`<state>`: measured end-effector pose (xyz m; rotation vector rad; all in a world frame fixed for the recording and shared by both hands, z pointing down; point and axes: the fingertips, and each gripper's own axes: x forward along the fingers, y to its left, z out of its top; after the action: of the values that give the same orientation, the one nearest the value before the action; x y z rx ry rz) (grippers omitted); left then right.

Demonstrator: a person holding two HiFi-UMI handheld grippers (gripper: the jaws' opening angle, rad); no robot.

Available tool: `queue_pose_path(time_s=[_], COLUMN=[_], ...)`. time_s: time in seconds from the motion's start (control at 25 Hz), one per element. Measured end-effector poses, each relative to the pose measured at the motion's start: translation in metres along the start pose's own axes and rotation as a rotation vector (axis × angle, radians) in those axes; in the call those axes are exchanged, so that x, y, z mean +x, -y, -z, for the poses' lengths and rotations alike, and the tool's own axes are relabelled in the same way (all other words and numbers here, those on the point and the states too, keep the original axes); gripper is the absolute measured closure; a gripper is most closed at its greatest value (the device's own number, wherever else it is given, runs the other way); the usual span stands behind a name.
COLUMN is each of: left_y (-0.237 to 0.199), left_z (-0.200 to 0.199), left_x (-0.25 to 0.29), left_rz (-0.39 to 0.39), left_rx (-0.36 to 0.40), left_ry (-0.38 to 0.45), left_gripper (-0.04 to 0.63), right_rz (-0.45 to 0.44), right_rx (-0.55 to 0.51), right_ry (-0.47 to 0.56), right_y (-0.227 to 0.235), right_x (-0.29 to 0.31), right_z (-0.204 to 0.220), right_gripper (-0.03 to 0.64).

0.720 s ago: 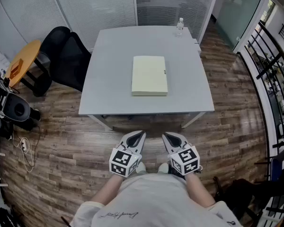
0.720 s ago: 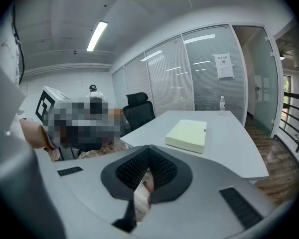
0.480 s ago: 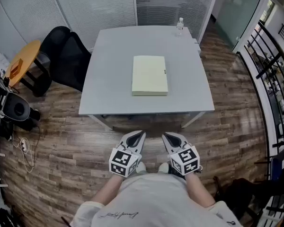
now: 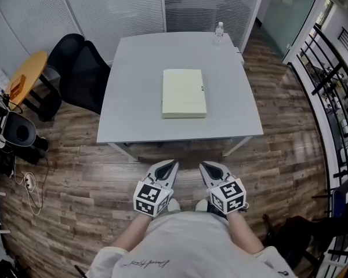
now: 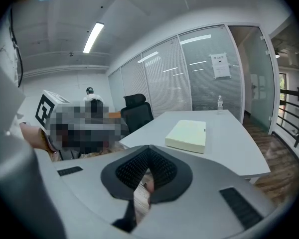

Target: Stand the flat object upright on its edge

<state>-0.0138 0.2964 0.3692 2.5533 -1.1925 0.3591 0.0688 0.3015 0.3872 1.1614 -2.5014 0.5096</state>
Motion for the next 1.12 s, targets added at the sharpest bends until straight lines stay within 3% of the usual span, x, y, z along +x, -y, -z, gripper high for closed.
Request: queue_pose_path(time_s=[0.68, 1.12], left_y=[-0.046, -0.063], left_z=[-0.006, -0.010], left_x=[-0.011, 0.016], left_rz=[0.032, 0.036], left_rx=[0.010, -0.008], left_ry=[0.012, 0.009], left_gripper=[0.583, 0.583], right_rz=[0.049, 0.036], right_rx=[0.003, 0.013], right_ry=[0.026, 0.011], right_y=[-0.013, 0.004], right_x=[0.032, 0.055], right_z=[-0.025, -0.029], right_gripper=[0.592, 0.592])
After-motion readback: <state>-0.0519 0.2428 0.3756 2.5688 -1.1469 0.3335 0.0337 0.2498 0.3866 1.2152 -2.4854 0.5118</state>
